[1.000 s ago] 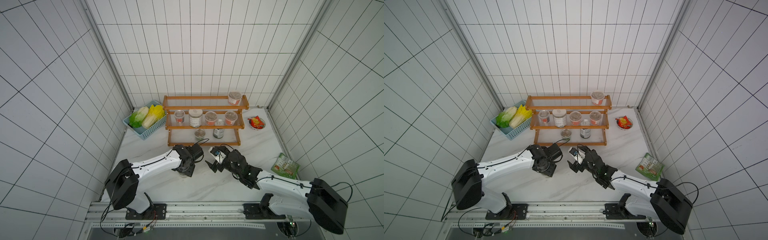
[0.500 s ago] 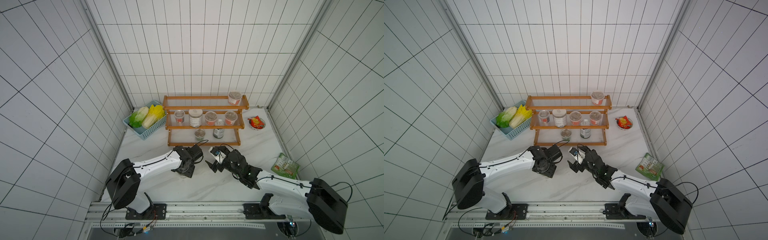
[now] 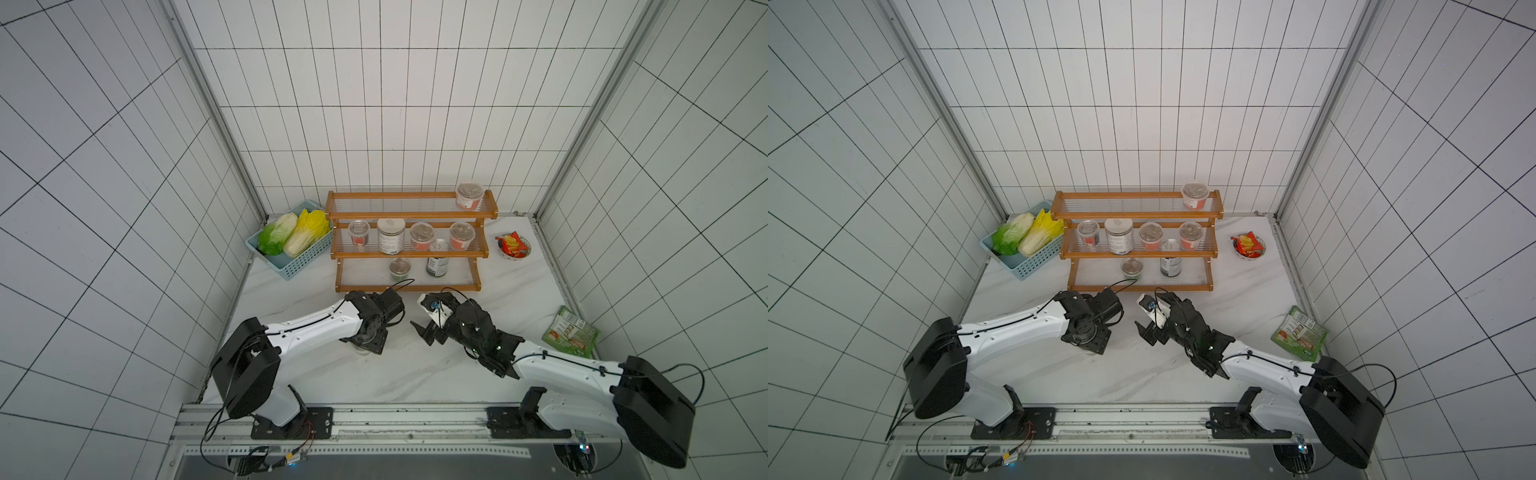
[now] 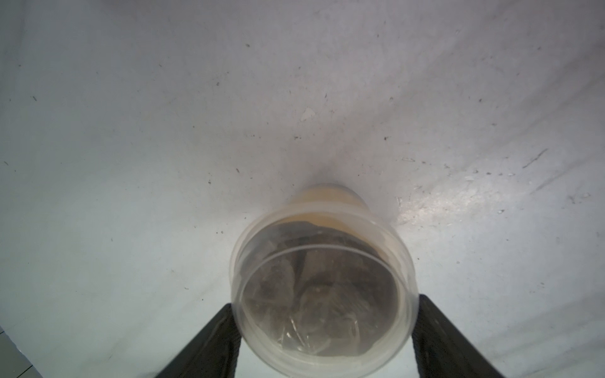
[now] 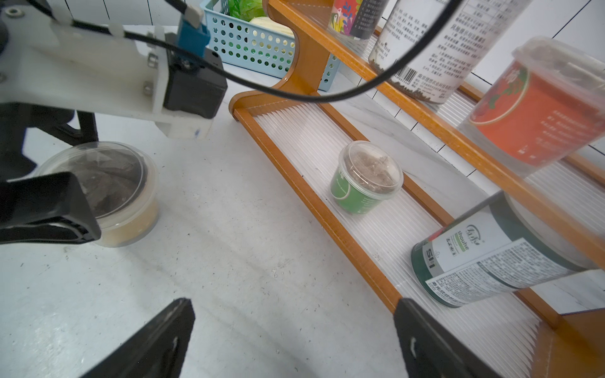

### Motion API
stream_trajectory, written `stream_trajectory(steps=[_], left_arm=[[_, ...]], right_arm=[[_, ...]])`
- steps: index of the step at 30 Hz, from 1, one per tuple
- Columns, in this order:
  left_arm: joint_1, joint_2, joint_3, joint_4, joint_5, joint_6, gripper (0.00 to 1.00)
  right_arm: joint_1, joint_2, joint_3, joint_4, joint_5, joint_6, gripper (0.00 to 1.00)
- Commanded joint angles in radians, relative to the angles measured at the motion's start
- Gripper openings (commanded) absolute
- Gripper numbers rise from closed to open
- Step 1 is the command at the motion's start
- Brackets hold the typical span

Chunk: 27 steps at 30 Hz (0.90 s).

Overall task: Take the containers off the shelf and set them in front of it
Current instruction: 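Place the lid on the container.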

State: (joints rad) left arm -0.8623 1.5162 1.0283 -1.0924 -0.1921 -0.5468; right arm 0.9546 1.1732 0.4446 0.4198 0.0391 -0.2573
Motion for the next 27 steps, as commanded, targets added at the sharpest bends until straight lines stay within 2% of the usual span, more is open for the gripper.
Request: stream_trajectory(steps=[1,9,15,22,27], left_arm=[[0.008,-0.019,0.026,-0.004,-0.022,-0.004,0.79],[0.023,-0.026,0.023,-0.004,-0.025,-0.01,0.83],[0.053,-0.017,0.01,0.02,0.018,0.005,0.84],[0.114,-0.025,-0.011,0.051,0.095,0.031,0.77],[0.129,-0.021,-0.017,0.058,0.108,0.034,0.77]], right_arm=[[-0.008,0.006,-0.032,-0.003,-0.01,0.013,0.99],[-0.008,0.005,-0.032,-0.003,-0.013,0.018,0.99],[-0.008,0.002,-0.034,-0.003,-0.013,0.02,0.99],[-0.008,0.005,-0.034,-0.003,-0.013,0.021,0.99],[-0.01,0.006,-0.034,-0.004,-0.013,0.021,0.99]])
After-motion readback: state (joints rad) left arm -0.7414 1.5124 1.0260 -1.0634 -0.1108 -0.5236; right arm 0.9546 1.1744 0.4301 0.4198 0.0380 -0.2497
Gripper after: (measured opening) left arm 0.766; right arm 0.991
